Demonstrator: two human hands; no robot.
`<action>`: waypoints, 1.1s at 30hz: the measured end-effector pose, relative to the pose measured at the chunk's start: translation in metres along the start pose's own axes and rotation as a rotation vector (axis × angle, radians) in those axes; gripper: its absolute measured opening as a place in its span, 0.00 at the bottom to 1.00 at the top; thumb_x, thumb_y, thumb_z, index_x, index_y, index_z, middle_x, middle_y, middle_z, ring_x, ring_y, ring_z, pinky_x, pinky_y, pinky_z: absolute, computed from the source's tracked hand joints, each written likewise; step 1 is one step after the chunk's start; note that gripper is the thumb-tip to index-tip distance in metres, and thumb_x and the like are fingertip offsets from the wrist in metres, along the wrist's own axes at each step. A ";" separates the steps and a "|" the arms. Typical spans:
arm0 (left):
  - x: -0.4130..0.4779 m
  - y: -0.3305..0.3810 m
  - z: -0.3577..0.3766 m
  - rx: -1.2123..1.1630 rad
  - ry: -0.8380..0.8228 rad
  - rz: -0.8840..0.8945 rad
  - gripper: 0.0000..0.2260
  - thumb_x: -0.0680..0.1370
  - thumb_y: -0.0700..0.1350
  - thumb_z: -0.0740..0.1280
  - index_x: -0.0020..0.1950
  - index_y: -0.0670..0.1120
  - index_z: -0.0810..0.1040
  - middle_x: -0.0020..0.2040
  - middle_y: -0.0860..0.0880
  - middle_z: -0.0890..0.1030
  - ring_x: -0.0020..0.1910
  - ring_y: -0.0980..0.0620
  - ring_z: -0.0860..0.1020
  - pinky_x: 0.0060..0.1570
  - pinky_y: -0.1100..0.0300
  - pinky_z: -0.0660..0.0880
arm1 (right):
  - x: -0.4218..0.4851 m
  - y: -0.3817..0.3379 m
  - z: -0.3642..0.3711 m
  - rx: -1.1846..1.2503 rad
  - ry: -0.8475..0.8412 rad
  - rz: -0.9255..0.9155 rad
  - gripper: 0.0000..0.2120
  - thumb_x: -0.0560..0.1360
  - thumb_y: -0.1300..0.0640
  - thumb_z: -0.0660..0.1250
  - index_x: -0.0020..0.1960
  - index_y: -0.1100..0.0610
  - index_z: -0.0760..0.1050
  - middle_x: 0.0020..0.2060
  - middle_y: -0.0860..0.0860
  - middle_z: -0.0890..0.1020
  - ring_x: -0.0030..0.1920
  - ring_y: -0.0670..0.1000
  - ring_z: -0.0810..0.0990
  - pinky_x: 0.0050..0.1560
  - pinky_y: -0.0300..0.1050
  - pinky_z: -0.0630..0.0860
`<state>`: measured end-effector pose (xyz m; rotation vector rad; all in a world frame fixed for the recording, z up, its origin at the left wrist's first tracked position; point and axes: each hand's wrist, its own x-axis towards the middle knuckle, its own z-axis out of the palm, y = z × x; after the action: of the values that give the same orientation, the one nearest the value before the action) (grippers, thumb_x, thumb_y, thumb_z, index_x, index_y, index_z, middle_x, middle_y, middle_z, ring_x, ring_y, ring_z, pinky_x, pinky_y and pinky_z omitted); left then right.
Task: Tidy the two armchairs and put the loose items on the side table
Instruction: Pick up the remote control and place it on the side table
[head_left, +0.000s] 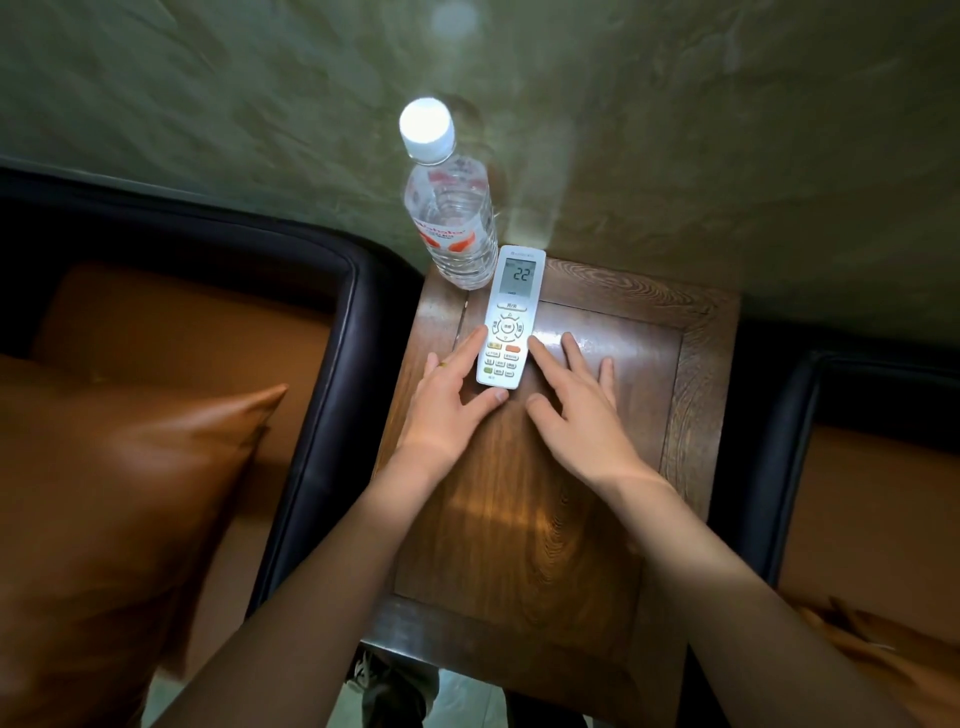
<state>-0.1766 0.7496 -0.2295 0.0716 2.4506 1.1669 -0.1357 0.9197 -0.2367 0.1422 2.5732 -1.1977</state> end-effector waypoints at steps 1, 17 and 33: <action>0.000 0.001 0.000 0.003 -0.005 -0.002 0.32 0.79 0.44 0.70 0.79 0.55 0.60 0.77 0.56 0.66 0.73 0.63 0.52 0.74 0.60 0.41 | 0.001 0.000 0.000 0.004 0.001 0.002 0.31 0.80 0.58 0.59 0.81 0.47 0.54 0.78 0.41 0.62 0.81 0.47 0.44 0.77 0.55 0.31; -0.052 -0.030 -0.001 0.117 -0.025 0.058 0.35 0.79 0.46 0.69 0.81 0.53 0.55 0.80 0.59 0.56 0.80 0.58 0.51 0.79 0.54 0.46 | -0.046 0.022 0.025 -0.070 0.197 -0.028 0.24 0.80 0.60 0.61 0.76 0.53 0.68 0.77 0.45 0.64 0.78 0.41 0.51 0.79 0.46 0.40; -0.245 -0.039 -0.033 -0.060 -0.250 -0.439 0.30 0.80 0.47 0.67 0.80 0.51 0.60 0.78 0.48 0.65 0.74 0.51 0.66 0.73 0.50 0.65 | -0.203 -0.042 0.034 0.015 -0.462 0.279 0.27 0.82 0.61 0.60 0.79 0.53 0.60 0.80 0.53 0.58 0.78 0.56 0.60 0.70 0.49 0.68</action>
<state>0.0384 0.6454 -0.1537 -0.3052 2.0704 0.9673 0.0559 0.8738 -0.1644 0.1944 2.0667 -1.0069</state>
